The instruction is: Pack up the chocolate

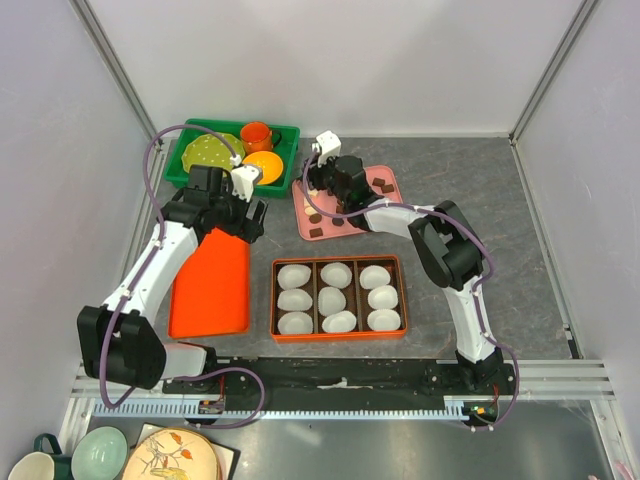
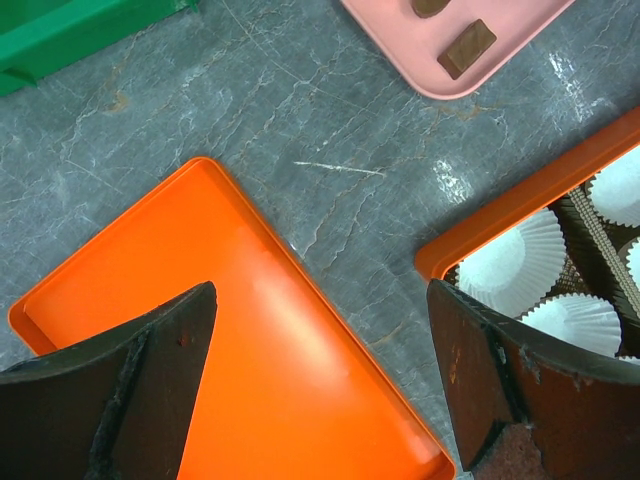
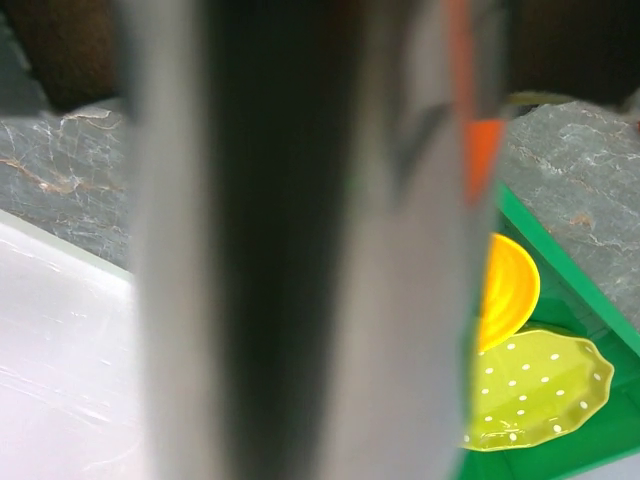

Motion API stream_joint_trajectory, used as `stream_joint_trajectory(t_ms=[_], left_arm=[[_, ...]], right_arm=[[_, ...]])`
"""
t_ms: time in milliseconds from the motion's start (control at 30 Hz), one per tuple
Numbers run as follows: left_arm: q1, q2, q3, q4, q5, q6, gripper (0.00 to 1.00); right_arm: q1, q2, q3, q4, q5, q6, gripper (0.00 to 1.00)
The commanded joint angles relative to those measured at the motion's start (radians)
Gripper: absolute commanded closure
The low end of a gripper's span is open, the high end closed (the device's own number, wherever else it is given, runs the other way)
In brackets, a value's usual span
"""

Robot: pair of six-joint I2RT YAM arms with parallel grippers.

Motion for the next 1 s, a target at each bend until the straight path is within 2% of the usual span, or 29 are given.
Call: stream_joint_trajectory(t_ms=[0, 133, 467, 667, 800, 967], left_arm=[[0.004, -0.039, -0.003, 0.021, -0.01, 0.036, 0.07], [0.004, -0.053, -0.009, 0.016, -0.012, 0.044, 0.07], [0.004, -0.065, -0.008, 0.007, 0.002, 0.036, 0.07], [0.004, -0.063, -0.009, 0.006, 0.002, 0.039, 0.07], [0.004, -0.065, -0.011, 0.003, 0.002, 0.036, 0.07], [0.004, -0.068, -0.017, -0.007, 0.002, 0.036, 0.07]], right_arm=[[0.001, -0.054, -0.026, -0.006, -0.017, -0.028, 0.43], [0.001, -0.074, -0.044, -0.006, -0.015, -0.036, 0.4], [0.001, -0.12, -0.104, -0.005, -0.003, -0.036, 0.41], [0.001, -0.122, -0.105, -0.003, -0.003, -0.019, 0.49], [0.001, -0.109, -0.078, 0.007, -0.014, -0.001, 0.58], [0.001, -0.12, -0.03, -0.017, -0.022, -0.007, 0.63]])
